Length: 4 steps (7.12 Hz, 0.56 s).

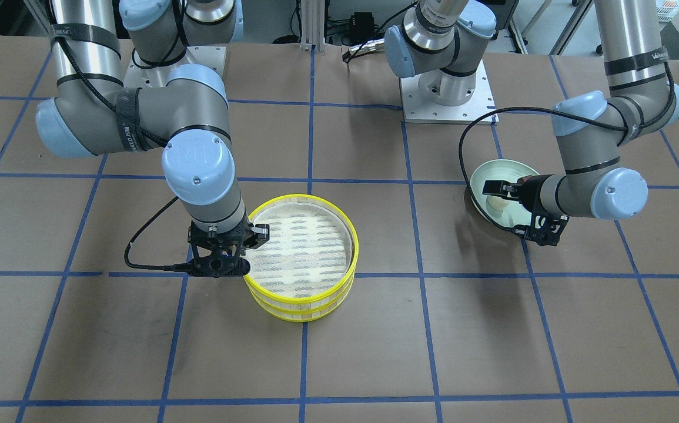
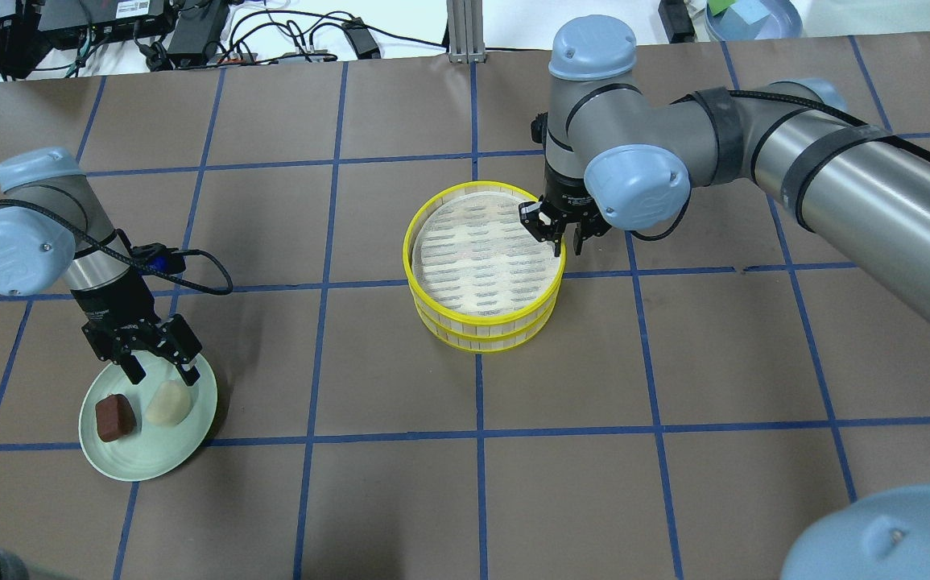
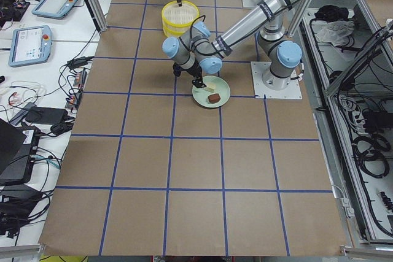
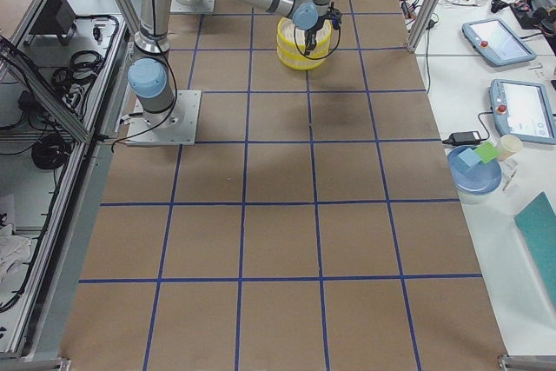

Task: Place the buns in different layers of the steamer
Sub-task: 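Lower left gripper onto white bun while right gripper grips top steamer rim, then lift top steamer tier aside with right gripper while left gripper lifts bun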

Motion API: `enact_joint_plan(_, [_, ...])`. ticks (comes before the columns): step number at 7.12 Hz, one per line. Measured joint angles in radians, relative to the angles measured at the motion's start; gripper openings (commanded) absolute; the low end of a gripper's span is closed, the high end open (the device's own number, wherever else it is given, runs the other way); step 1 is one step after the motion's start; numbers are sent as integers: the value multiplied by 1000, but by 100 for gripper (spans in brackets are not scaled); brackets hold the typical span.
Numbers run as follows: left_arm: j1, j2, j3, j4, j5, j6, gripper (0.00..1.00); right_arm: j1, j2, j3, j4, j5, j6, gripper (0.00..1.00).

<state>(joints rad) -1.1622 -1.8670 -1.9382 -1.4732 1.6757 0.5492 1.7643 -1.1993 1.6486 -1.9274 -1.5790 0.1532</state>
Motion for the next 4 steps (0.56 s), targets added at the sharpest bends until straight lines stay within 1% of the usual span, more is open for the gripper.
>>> enact_joint_plan(2, [2,-12,-6,6,34,17,86,-1,-61,-4,40,-3,-4,0])
enact_joint_plan(4, [4,-30,-17,7,83,21,86,-20,-178,-19,148,-7,-15,0])
